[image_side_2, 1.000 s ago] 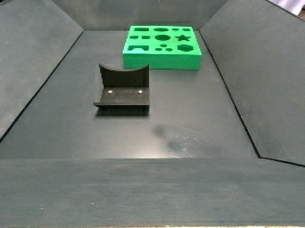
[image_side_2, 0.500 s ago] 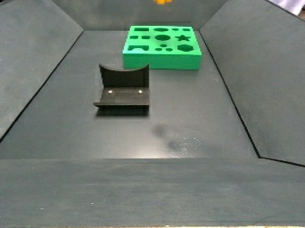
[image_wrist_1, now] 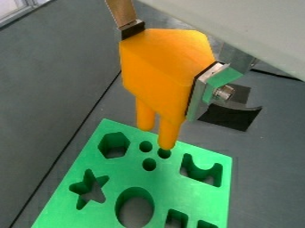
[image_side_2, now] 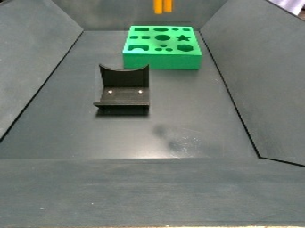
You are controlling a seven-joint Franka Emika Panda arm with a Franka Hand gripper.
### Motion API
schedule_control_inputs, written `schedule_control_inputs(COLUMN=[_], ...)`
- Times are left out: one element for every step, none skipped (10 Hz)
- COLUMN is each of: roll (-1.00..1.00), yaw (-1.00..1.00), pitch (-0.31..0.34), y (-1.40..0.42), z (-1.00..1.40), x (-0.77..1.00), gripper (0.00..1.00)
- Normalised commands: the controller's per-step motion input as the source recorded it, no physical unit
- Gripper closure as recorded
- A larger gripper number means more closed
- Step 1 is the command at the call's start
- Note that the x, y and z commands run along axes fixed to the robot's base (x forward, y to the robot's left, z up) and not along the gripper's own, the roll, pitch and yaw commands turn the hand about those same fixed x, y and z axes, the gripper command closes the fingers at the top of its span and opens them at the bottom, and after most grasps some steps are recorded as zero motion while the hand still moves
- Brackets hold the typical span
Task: Pick up the 3 prong object. Move up. Move to above the board. Insert the 3 prong object.
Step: Insert the 3 prong object.
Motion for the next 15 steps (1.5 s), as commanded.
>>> schedule_control_inputs(roll=[0.11,0.03,0.00,0.01,0.00,0.00,0.03,0.03,0.00,0.00,0.05,0.08,0.05,0.03,0.08], yaw=[-0.65,-0.82,-0.08,0.00,0.00,0.00,-0.31,-0.34,0.00,0.00,0.00,-0.02,-0.04,-0.13,-0.27], pitch=[0.000,0.000,0.024,0.014,-0.010,-0.043,-0.103,-0.134,-0.091,0.000,-0.023,-0.080,-0.060,-0.011,-0.043], y=[0.00,0.00,0.00,0.00,0.00,0.00,0.00,0.00,0.00,0.00,0.00,0.00,0.00,0.00,0.00], z=[-0.23,-0.11,0.00,0.00,0.00,-0.09,-0.21,-0.25,0.00,-0.03,-0.16,-0.24,-0.20,-0.14,-0.23], x=[0.37,0.17,0.20,0.00,0.00,0.00,0.00,0.00,0.00,0.00,-0.05,-0.15,-0.12,-0.02,0.00], gripper=[1.00,1.00,1.00,1.00,1.00,1.00,1.00,1.00,1.00,1.00,1.00,1.00,1.00,1.00,1.00])
